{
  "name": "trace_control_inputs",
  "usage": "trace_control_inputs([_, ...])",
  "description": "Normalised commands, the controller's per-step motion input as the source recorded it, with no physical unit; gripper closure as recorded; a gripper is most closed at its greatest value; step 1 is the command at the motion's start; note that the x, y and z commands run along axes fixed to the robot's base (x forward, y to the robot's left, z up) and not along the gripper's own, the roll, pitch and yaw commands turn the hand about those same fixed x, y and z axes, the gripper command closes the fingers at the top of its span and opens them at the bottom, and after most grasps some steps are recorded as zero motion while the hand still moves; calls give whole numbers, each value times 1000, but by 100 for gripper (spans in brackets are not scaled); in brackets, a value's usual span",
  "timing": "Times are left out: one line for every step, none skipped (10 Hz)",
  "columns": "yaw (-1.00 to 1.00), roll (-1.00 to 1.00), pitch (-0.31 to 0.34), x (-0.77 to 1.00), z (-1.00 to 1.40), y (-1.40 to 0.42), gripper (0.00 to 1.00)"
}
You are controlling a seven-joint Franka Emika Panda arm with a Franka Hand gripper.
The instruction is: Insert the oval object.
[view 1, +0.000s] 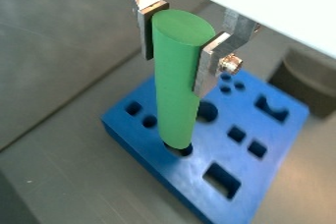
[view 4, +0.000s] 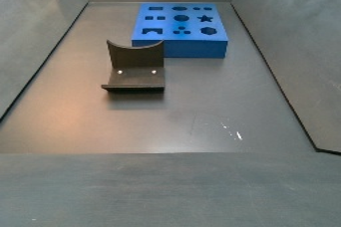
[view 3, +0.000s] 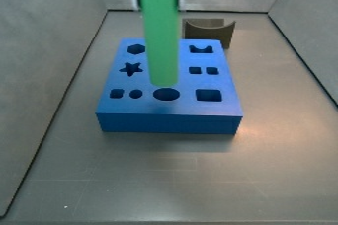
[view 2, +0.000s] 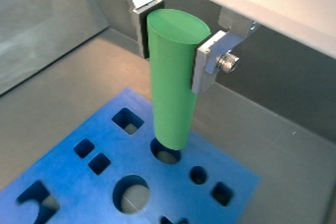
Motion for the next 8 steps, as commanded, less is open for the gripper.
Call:
trace_control_inputs([-369,-84,21,134,-311,140,100])
trace_control_inputs([-174,-83,0,0,-271,123,100])
trace_control_inputs([-140,-20,0,0,-246,174,100])
trace_control_inputs([-63,-17,0,0,-274,74,100])
trace_control_inputs([-9,-50,0,0,-277,26,100])
trace_control_inputs([0,-43,0,0,-260,0,100])
trace_control_inputs([0,-86,0,0,-189,0,100])
trace_control_inputs([0,-69,0,26,-197,0,100])
